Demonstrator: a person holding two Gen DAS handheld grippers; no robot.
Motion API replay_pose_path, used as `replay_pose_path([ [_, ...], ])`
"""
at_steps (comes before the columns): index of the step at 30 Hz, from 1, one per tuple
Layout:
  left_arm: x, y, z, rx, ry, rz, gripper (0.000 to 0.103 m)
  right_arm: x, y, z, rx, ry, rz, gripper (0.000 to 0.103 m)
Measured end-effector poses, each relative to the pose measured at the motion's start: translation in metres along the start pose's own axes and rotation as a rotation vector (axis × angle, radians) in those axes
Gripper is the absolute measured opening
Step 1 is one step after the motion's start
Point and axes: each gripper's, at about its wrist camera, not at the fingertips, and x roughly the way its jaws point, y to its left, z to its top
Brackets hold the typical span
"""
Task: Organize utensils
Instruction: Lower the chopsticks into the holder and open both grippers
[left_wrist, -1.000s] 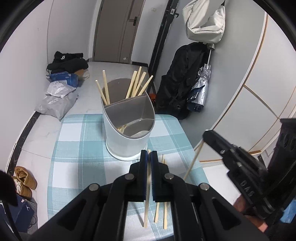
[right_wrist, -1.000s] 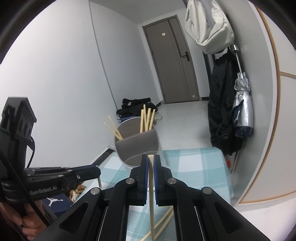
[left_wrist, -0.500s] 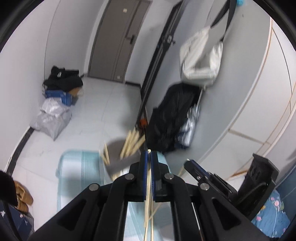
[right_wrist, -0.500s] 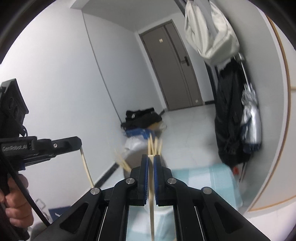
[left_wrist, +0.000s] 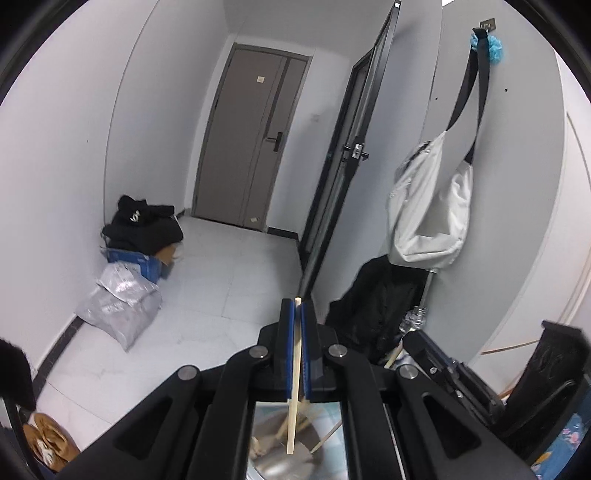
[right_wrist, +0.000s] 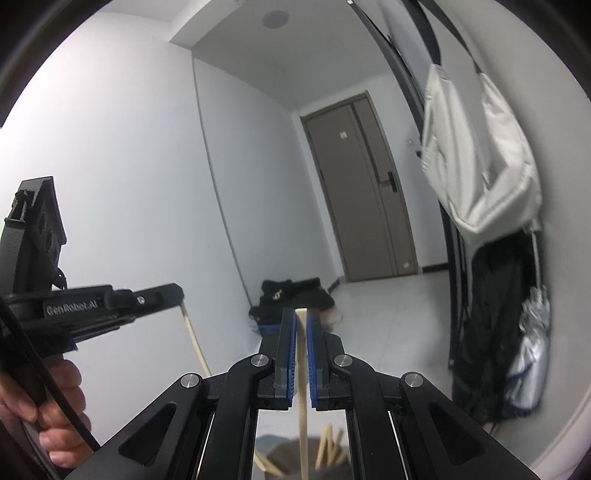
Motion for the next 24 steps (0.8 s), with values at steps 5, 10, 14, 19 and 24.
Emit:
replay_pose_path([
  [5, 0.019, 0.013, -0.01, 0.011, 0.021, 0.017, 0.0, 0.027, 0.007, -0.007, -0.029, -0.011, 0.01, 0.005],
  [10, 0.036, 0.026, -0.02, 0.006, 0.05, 0.028, 0.0, 0.043, 0.004, -0.026, -0.021, -0.007, -0.008, 0.005],
  [14, 0.041, 0.03, -0.03, 0.003, 0.065, 0.027, 0.0, 0.054, -0.002, -0.045, -0.007, 0.022, -0.017, 0.005],
  [19, 0.043, 0.028, -0.039, 0.022, 0.096, 0.021, 0.0, 0.059, -0.006, -0.058, -0.007, 0.058, -0.003, 0.005],
  [24, 0.046, 0.03, -0.052, -0.001, 0.139, -0.009, 0.0, 0.062, -0.007, -0.075, -0.022, 0.126, 0.017, 0.005],
])
